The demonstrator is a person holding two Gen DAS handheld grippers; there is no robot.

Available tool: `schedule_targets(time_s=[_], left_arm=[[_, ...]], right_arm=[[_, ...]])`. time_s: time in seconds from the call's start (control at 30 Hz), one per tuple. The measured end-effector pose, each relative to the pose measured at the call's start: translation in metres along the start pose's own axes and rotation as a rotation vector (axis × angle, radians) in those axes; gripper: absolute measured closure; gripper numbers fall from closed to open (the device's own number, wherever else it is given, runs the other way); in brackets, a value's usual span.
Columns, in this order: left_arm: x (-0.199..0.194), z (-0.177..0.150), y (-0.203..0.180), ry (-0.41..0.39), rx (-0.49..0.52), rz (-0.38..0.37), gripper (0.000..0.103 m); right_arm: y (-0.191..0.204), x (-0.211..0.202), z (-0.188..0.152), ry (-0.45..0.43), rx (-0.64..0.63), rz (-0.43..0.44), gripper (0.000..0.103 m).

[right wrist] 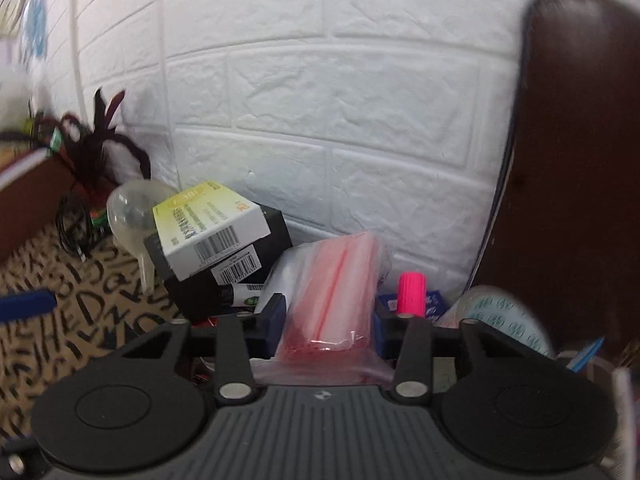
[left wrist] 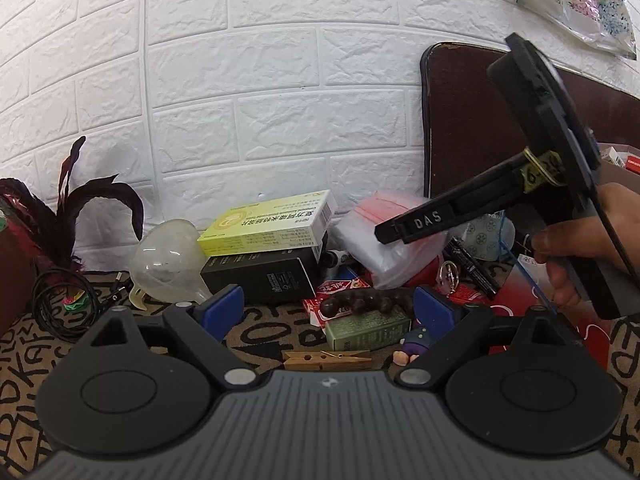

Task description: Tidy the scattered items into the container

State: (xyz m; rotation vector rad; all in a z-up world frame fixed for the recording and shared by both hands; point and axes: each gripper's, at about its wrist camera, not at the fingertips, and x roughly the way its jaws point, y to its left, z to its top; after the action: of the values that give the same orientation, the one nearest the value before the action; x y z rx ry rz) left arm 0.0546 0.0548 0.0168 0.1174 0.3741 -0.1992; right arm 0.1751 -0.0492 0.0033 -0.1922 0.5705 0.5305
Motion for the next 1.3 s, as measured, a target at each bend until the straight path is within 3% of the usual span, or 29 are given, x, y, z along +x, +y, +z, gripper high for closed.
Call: schedule_targets(time_s=[0.1,0.27,0.4,0.5,0.53,0.6,0.63,0.67,0.83,0.9,0.93,1.0,1.03,1.07,1.2,1.3], left_arm=[[0.0,0.0,0.002,-0.007,-0.006,0.003,0.008],[0.003,0.002,-0.002,-0.008,0.032,-0.006,0.008],[0.004,0.005,-0.006,-0.019,0.034,-0.003,0.008],[0.0,0.008,-0.006,-0.034,0.014,-0.005,0.008],[-0.001,0.008,-0.006,-0.037,0.014,-0.005,0.008],[0.0,0.008,-0.007,-0.036,0.017,-0.002,0.008],[0.001,0.008,-0.008,-0.036,0.021,0.0,0.008],[0.001,0.007,-0.008,-0.036,0.024,0.003,0.008],[0.002,0.007,-0.007,-0.04,0.017,0.002,0.008],[0.003,0.006,-0.005,-0.036,0.012,0.0,0.008],[0.003,0.006,-0.005,-0.036,0.014,0.004,0.008],[0.002,0.005,-0.002,-0.035,0.015,0.01,0.008],[0.001,0.005,-0.001,-0.034,0.013,0.011,0.008],[0.001,0.005,0.001,-0.037,0.014,0.014,0.008],[0.006,0.005,-0.003,-0.045,0.079,0.049,0.009],[0.01,0.01,-0.007,-0.058,0.078,0.035,0.009]], right_arm=[[-0.001,-0.011,0.0,-0.033,-0.021,-0.019,0.072],[-0.003,-0.034,0.001,-0.08,-0.035,-0.033,0.095],[-0.006,-0.03,0.002,-0.047,-0.031,-0.017,0.096],[-0.012,-0.022,0.003,-0.015,0.044,0.031,0.095],[-0.014,-0.019,0.003,0.003,0.074,0.054,0.088],[-0.016,-0.01,0.004,0.055,0.12,0.063,0.061],[-0.016,-0.007,0.003,0.069,0.132,0.057,0.014],[-0.013,-0.006,0.002,0.076,0.136,0.042,0.0],[-0.01,0.002,0.002,0.075,0.178,0.07,0.0],[-0.008,0.01,0.006,0.081,0.198,0.099,0.006],[-0.004,0.016,0.007,0.097,0.197,0.1,0.02],[0.003,0.027,0.007,0.119,0.174,0.073,0.032],[0.004,0.027,0.007,0.103,0.168,0.065,0.05],[0.004,0.025,0.007,0.082,0.167,0.061,0.059],[0.014,0.009,0.005,0.013,0.067,0.038,0.072],[0.02,-0.005,0.002,-0.032,0.015,0.012,0.086]])
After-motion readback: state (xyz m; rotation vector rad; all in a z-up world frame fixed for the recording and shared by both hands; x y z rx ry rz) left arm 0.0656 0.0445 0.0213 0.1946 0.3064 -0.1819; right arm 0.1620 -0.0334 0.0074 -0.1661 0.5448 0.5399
